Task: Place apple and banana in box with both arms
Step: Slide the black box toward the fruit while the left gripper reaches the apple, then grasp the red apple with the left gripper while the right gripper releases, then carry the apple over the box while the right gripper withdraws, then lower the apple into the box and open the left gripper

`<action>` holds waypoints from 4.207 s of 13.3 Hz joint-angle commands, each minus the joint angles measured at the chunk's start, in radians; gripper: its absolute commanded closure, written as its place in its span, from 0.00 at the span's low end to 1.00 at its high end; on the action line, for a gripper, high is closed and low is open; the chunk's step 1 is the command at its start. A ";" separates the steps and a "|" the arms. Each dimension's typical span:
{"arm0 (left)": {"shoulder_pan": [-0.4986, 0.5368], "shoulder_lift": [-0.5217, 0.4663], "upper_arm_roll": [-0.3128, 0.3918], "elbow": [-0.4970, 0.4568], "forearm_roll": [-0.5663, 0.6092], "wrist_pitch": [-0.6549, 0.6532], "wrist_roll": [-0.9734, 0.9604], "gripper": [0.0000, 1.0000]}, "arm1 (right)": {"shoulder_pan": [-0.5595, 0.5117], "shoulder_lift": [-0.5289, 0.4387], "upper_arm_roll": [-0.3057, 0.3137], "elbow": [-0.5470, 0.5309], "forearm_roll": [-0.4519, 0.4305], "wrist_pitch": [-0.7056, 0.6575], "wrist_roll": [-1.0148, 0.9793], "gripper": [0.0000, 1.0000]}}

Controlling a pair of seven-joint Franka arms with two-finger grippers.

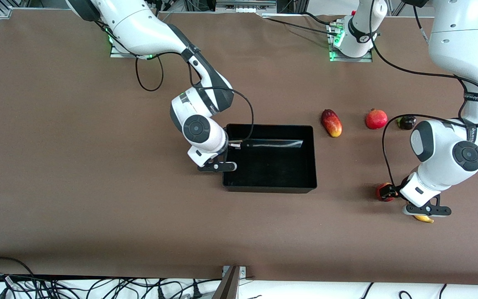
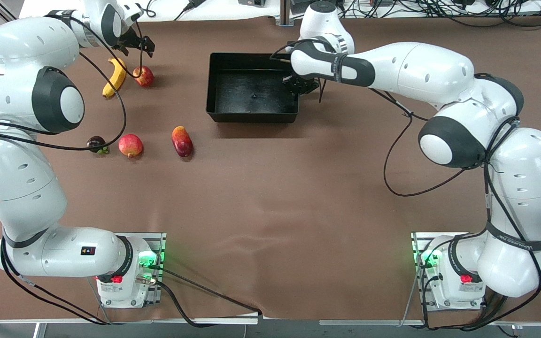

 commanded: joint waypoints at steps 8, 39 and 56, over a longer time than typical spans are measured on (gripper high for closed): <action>0.026 0.054 -0.003 -0.042 0.010 -0.005 0.029 0.00 | 0.064 0.046 -0.003 0.045 0.026 0.064 0.097 0.00; -0.442 -0.051 -0.192 -0.080 0.010 -0.165 -0.734 1.00 | -0.722 -0.807 0.012 -0.386 -0.198 -0.430 -0.780 0.00; -0.470 0.074 -0.237 -0.050 0.195 -0.110 -1.001 0.00 | -0.714 -0.791 -0.048 -0.311 -0.235 -0.548 -0.777 0.00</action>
